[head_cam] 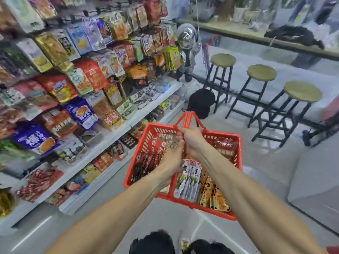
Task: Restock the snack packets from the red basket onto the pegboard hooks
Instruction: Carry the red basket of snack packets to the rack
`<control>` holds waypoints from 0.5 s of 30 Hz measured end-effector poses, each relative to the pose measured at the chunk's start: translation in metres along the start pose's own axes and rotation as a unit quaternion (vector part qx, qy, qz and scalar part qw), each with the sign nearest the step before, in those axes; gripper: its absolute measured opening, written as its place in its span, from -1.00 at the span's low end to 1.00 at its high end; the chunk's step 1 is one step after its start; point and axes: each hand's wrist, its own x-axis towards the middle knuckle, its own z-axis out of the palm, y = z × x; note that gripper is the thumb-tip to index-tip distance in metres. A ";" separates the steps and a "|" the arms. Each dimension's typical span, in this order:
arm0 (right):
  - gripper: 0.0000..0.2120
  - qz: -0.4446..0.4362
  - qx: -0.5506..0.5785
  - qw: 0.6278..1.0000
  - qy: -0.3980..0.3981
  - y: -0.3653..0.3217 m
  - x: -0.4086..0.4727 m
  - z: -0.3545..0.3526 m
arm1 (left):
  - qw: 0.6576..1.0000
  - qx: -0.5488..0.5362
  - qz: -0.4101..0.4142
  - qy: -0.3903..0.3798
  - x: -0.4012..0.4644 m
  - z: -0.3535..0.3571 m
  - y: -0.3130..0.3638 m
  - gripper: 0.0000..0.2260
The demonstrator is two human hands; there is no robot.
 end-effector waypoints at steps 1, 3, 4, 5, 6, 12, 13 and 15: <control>-0.91 -0.001 0.000 1.000 -0.005 -0.018 0.028 0.003 | 1.000 -0.005 0.007 -0.004 0.027 0.001 0.018 -0.60; -0.88 -0.007 -0.002 1.000 -0.017 -0.051 0.086 0.009 | 1.000 -0.019 0.018 -0.005 0.083 0.004 0.050 -0.58; -0.86 -0.003 -0.008 1.000 -0.011 -0.066 0.116 0.010 | 1.000 -0.025 0.013 -0.003 0.112 0.005 0.064 -0.58; -0.86 -0.002 -0.021 1.000 -0.003 -0.080 0.147 0.011 | 1.000 -0.030 0.009 -0.002 0.141 0.006 0.079 -0.58; -0.88 0.001 -0.031 1.000 -0.001 -0.092 0.178 0.012 | 0.999 -0.034 0.011 -0.004 0.169 0.007 0.093 -0.58; -0.73 0.028 -0.068 0.997 -0.014 -0.142 0.371 0.013 | 0.996 -0.066 0.050 -0.010 0.350 0.010 0.151 -0.65; -0.71 0.037 -0.076 0.996 -0.018 -0.149 0.400 0.013 | 0.996 -0.077 0.047 -0.008 0.379 0.011 0.159 -0.65; -0.67 0.056 -0.095 0.993 -0.037 -0.162 0.452 0.014 | 0.995 -0.095 0.027 0.004 0.427 0.015 0.175 -0.65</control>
